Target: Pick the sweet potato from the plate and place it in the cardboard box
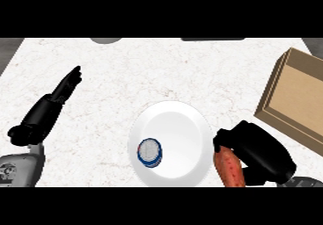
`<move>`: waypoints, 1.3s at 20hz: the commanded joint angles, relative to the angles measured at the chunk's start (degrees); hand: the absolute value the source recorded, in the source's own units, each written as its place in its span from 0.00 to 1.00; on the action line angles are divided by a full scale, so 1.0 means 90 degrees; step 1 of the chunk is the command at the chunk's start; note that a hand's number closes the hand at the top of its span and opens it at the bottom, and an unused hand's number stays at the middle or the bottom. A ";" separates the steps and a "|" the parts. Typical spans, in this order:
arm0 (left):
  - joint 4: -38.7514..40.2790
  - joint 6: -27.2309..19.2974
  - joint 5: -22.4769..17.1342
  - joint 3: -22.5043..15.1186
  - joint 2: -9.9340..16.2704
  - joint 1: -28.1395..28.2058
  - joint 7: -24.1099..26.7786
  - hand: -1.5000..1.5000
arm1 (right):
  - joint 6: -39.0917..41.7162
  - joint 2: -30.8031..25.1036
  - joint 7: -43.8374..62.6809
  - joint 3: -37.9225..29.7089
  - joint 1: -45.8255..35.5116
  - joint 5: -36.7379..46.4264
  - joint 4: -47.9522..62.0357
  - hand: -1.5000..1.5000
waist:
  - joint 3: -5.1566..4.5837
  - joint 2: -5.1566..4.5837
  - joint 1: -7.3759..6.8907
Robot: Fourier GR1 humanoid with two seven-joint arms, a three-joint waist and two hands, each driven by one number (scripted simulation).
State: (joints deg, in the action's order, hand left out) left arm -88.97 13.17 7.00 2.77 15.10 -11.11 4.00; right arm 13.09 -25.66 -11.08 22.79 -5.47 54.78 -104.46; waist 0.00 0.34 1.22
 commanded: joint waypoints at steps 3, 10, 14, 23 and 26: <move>-0.0031 -0.0058 0.0113 -0.0131 -0.0153 -0.0348 -0.0307 0.50 | 0.0004 -0.0332 0.0136 -0.0576 0.0579 -0.0134 -0.1861 1.00 | -0.0001 -0.0013 -0.0025; -0.0227 0.0081 0.0049 -0.0101 -0.0085 0.0147 -0.0086 0.50 | 0.0460 0.0040 0.1279 -0.3004 0.0427 -0.2052 -0.2392 1.00 | -0.0002 0.0000 -0.0021; -0.0174 0.0105 0.0118 -0.0151 -0.0104 0.0249 0.0199 0.50 | 0.0484 0.0202 0.2123 -0.3781 -0.0233 -0.2384 -0.1813 1.00 | -0.0004 -0.0035 -0.0150; -0.0207 0.0095 0.0114 -0.0175 -0.0253 -0.0139 -0.0287 0.50 | 0.0866 -0.1027 0.1921 -0.5481 -0.1750 -0.3177 0.0640 1.00 | 0.0002 -0.0050 -0.0170; -0.0072 -0.0252 0.0510 -0.0386 -0.0475 -0.0322 -0.0240 0.50 | 0.0484 -0.1520 0.1151 -0.5059 -0.1911 -0.2226 0.1737 1.00 | 0.0004 -0.0077 -0.0227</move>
State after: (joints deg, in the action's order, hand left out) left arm -89.72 13.17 8.99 1.05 12.69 -12.65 2.87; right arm 19.20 -34.99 3.98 -22.69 -19.89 30.51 -99.03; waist 0.00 -0.16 -0.42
